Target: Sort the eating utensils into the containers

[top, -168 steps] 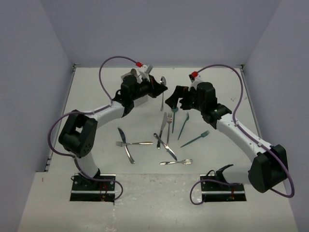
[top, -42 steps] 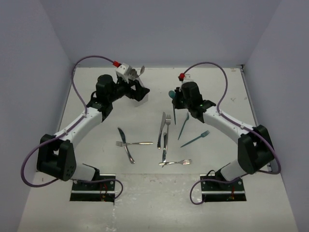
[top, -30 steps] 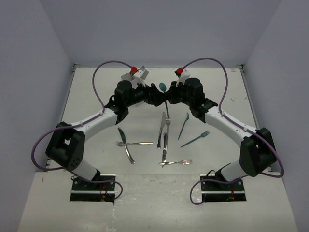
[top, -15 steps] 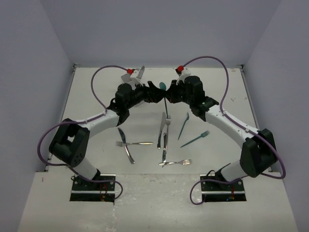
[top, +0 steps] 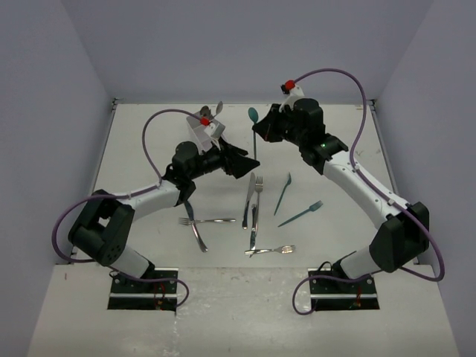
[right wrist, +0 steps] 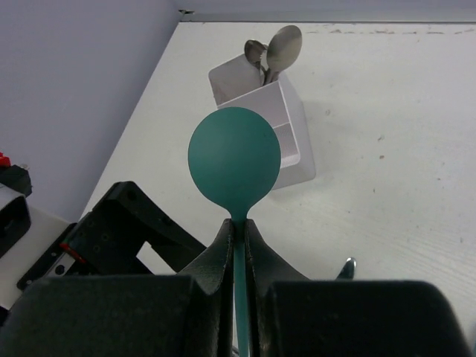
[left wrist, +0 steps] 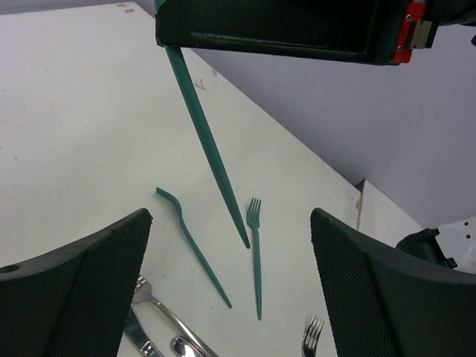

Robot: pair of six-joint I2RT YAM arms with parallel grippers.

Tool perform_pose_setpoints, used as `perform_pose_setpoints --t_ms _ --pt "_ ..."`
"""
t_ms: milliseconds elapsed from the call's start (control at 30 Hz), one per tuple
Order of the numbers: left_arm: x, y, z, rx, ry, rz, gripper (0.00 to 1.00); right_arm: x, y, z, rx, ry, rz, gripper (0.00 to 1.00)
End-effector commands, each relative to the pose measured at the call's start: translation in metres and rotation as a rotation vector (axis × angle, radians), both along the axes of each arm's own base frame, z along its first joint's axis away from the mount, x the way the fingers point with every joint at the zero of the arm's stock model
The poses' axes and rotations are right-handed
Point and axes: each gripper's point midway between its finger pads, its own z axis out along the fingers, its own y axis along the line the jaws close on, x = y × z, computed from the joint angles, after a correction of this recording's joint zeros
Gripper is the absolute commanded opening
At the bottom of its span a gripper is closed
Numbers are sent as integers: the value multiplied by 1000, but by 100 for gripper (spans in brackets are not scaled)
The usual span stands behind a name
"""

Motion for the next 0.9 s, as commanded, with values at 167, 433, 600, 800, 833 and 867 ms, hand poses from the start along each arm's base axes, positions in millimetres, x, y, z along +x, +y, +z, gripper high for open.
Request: perform_pose_setpoints --t_ms 167,433,600,800,833,867 --pt "10 -15 32 -37 -132 -28 82 -18 17 14 59 15 109 0" --pt "35 -20 34 -18 -140 25 56 -30 19 8 52 8 147 0" --pt "40 -23 34 -9 -151 27 12 -27 13 -1 13 11 119 0" --pt "59 -6 35 86 -284 158 0 -20 13 10 -6 -20 116 20" --pt "63 -1 35 107 -312 187 0 -18 13 20 -5 -33 114 28" --pt "68 5 36 143 -379 202 0 -16 13 27 -3 -43 110 44"
